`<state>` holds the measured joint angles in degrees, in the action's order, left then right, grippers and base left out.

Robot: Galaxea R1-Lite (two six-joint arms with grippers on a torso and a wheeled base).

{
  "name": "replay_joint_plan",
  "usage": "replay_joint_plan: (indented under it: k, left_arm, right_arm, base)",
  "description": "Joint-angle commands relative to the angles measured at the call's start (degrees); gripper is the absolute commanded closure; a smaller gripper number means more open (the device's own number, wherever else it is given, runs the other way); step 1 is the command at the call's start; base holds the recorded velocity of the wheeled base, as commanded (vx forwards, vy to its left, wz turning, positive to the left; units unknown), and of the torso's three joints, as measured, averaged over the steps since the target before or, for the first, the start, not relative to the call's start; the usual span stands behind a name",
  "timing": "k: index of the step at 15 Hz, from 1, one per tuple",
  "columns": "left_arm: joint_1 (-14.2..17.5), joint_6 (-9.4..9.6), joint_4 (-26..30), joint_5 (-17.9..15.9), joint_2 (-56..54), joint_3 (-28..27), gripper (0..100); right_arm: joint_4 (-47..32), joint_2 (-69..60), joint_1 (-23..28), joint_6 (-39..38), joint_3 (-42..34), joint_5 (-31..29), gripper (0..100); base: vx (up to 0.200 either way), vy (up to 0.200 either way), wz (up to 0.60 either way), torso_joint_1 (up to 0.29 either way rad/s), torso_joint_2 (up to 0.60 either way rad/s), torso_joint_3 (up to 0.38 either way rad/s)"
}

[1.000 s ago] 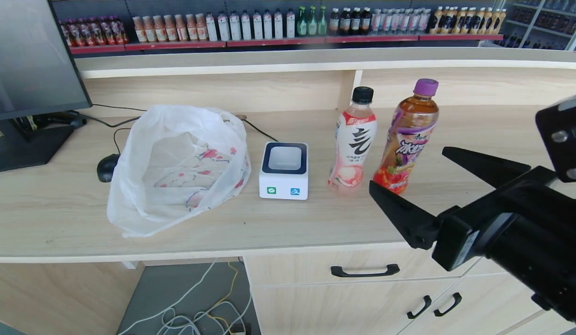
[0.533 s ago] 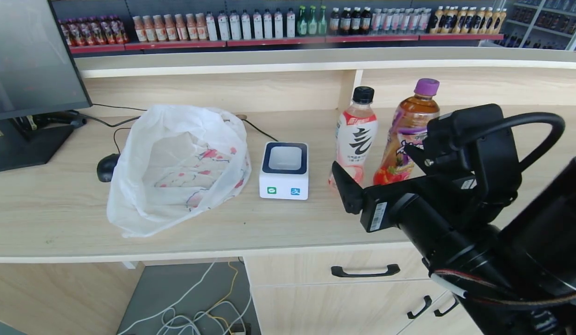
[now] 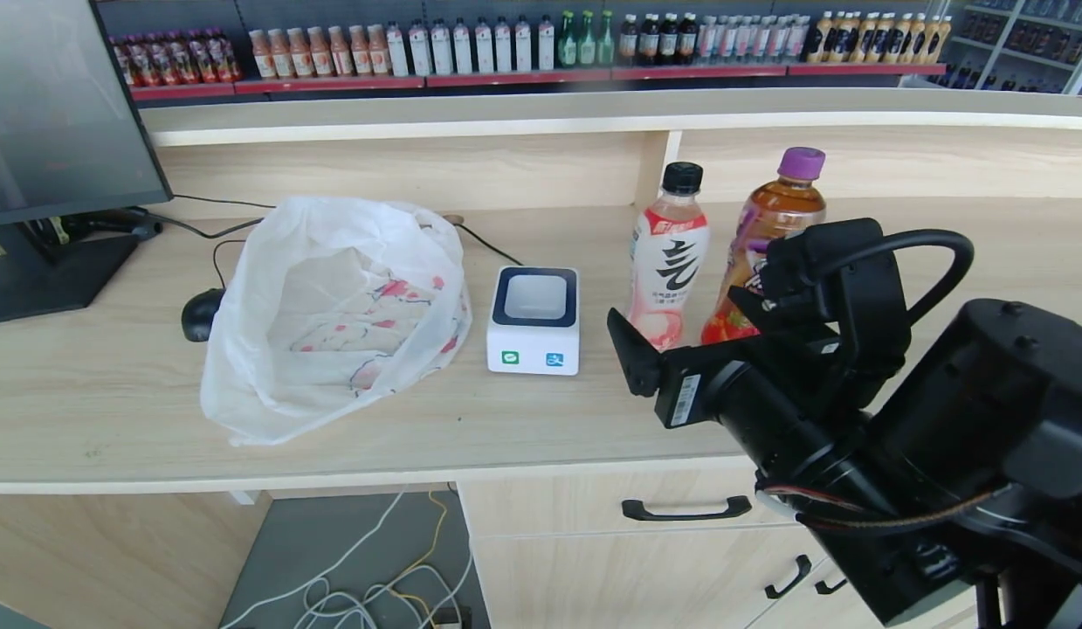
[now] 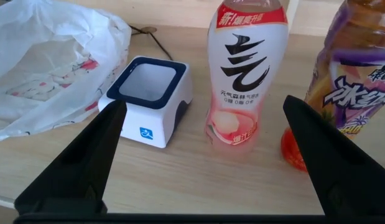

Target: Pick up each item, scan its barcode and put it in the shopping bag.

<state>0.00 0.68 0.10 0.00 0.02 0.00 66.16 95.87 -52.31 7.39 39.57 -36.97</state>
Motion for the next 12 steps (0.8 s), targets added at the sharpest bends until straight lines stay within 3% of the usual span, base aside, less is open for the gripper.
replay_joint_plan:
  k: [1,12]
  left_arm:
    - [0.0,0.02,0.0,0.0,0.0,0.0,0]
    - [0.0,0.02,0.0,0.0,0.1,0.0,0]
  right_arm:
    - [0.0,0.9,0.5,-0.4,0.1,0.1,0]
    - [0.3,6.6,5.6,-0.5,4.6,2.0,0]
  base:
    - [0.000,0.000,0.00,0.000,0.00,0.000]
    - [0.000,0.000,0.00,0.000,0.00,0.000]
